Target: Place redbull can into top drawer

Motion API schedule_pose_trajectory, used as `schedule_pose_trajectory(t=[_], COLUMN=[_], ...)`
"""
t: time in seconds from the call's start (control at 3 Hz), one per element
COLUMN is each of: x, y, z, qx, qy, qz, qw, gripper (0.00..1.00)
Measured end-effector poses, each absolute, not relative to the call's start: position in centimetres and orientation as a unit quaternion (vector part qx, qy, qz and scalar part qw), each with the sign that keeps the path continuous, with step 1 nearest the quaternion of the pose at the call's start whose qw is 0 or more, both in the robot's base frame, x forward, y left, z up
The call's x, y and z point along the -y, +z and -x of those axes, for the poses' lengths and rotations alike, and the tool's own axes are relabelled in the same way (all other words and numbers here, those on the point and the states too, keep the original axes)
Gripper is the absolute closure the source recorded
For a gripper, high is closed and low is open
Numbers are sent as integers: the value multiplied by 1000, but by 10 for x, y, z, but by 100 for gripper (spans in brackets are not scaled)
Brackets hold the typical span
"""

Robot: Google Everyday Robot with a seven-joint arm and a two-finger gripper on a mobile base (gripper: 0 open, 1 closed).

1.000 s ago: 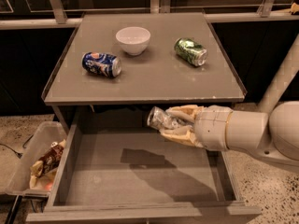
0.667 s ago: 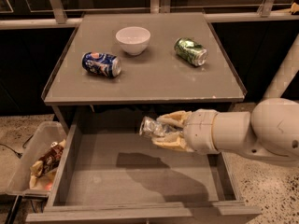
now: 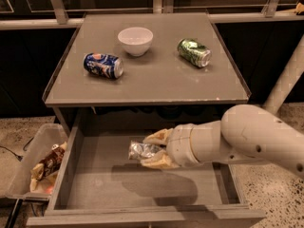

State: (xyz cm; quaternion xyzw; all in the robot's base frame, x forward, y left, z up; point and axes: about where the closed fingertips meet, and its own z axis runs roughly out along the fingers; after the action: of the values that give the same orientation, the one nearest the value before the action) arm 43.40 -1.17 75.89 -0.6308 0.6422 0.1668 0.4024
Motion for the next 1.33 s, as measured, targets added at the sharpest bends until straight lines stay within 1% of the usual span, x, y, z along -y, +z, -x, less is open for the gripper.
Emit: schedule_pose_trajectory(t=[0.33,0.67,1.33], x=[7,13,14], y=[713,681,647], z=[-433,-444,-471], qx=[-659,-677,-701], qy=[158,138,124], qz=[632,624,592], qw=[375,367,377], gripper=[100,100,100])
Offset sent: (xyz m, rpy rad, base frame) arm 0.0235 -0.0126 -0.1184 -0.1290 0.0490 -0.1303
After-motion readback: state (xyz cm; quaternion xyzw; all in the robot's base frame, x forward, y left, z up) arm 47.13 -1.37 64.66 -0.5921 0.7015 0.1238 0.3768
